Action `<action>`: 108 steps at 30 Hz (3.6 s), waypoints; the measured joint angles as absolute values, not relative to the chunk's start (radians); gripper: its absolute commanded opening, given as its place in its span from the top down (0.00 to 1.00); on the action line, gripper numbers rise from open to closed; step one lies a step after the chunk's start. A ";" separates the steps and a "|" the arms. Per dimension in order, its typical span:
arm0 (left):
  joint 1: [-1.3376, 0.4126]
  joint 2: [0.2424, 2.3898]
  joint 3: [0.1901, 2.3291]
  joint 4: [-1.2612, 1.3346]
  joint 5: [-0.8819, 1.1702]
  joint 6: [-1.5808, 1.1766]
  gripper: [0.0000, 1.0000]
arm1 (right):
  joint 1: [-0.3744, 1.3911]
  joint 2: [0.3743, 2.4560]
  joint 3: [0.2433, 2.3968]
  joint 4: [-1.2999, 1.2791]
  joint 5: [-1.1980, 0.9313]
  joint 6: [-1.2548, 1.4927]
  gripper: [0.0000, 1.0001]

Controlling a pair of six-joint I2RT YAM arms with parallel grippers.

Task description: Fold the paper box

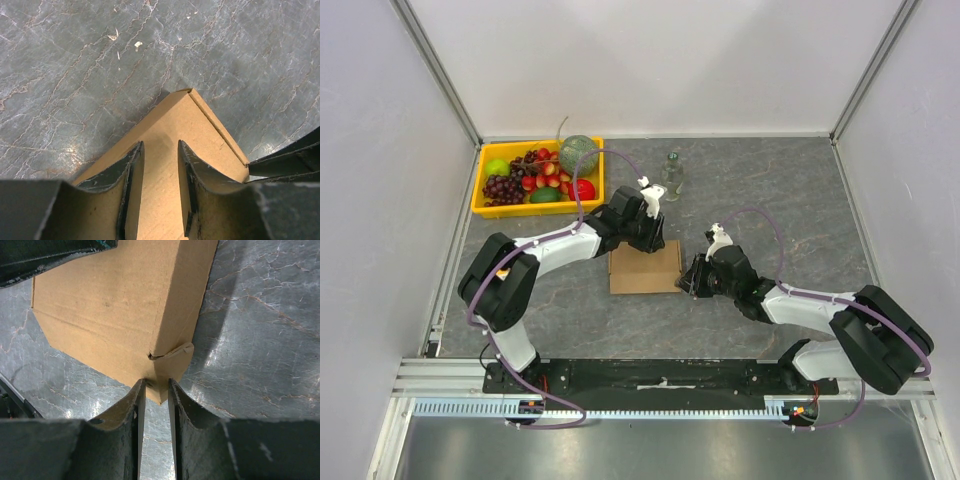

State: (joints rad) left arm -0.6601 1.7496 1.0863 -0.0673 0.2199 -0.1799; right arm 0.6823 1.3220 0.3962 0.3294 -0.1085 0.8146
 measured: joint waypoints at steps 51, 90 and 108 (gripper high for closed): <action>-0.662 1.787 1.099 -0.006 0.220 -0.168 0.62 | 0.665 1.388 0.395 0.431 -0.134 0.759 0.37; -0.662 1.800 1.101 0.018 0.239 -0.168 0.64 | 0.651 1.429 0.395 0.510 -0.236 0.849 0.47; -0.659 1.784 1.085 0.013 0.193 -0.191 0.66 | 0.638 1.408 0.395 0.488 -0.234 0.840 0.48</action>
